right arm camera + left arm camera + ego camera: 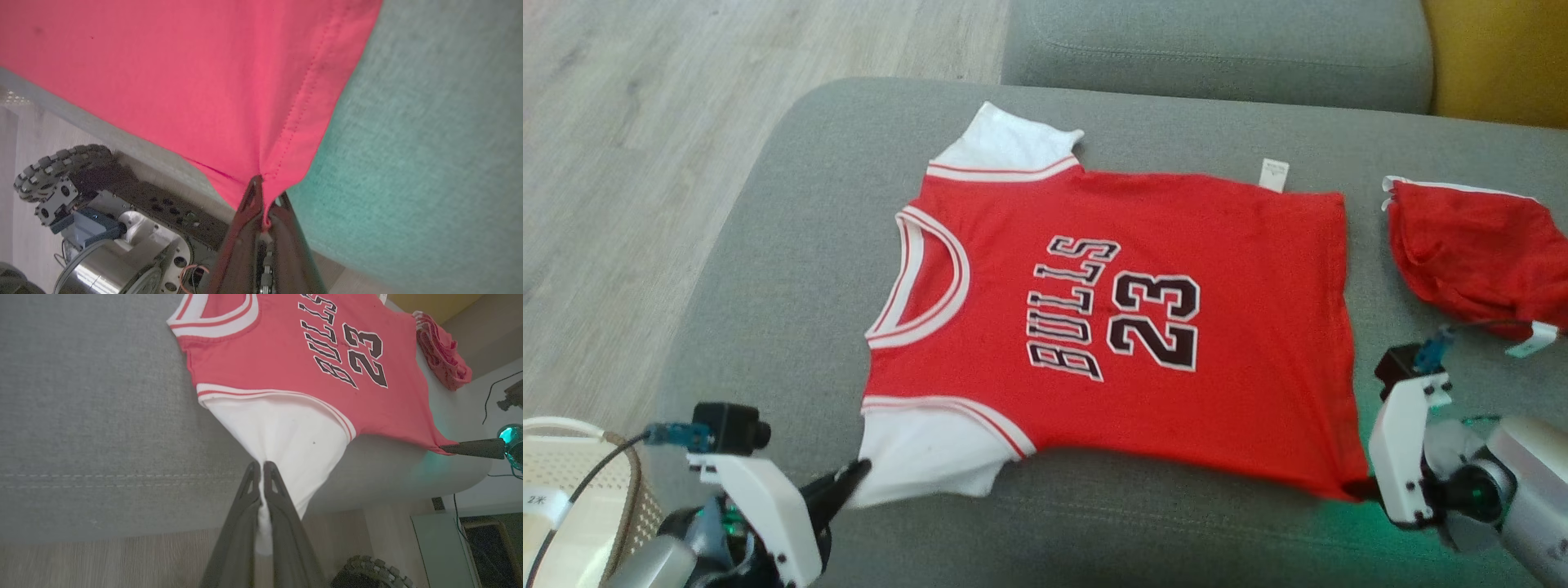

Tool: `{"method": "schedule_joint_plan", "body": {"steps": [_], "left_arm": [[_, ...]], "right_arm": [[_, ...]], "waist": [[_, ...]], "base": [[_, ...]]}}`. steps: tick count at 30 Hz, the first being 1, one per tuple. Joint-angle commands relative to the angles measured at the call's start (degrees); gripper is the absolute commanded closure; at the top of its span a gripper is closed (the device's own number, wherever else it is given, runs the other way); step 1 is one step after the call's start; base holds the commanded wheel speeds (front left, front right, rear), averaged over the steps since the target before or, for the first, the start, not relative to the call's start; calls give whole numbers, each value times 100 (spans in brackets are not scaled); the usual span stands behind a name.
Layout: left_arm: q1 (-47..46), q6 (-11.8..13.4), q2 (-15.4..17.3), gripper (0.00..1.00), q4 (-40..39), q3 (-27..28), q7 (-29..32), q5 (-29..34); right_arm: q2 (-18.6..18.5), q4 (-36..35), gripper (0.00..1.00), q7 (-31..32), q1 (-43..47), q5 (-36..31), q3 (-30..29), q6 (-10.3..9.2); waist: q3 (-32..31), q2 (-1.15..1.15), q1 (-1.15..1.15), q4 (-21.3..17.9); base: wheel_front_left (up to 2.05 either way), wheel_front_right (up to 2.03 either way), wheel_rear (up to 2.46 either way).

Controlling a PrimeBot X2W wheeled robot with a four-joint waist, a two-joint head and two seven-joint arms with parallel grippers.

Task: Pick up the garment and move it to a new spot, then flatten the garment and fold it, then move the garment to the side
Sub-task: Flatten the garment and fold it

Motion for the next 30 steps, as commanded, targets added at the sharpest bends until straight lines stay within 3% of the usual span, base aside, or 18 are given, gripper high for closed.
{"method": "schedule_joint_plan", "body": {"steps": [1, 8, 17, 30], "left_arm": [[-224, -35, 260, 100, -210, 224, 26, -44], [-148, 43, 527, 100, -738, 335, 220, -218], [-961, 111, 395, 100, -997, 627, 93, -242], [-2237, 140, -8, 100, -121, 657, -96, -25]], "right_arm": [[-249, -96, 100, 74, 70, 33, 10, -1], [-451, -428, 100, 4, -46, 61, -121, -1], [-350, -342, 100, -458, -707, -228, -437, -1], [3, 92, 100, -1057, -1481, -674, -474, -1]], "waist": [[-6, 0, 0, -4], [113, 0, 0, -51], [456, 0, 0, -156], [1164, 0, 0, -387]], "base": [[0, 0, 0], [0, 0, 0], [0, 0, 0], [0, 0, 0]]}}
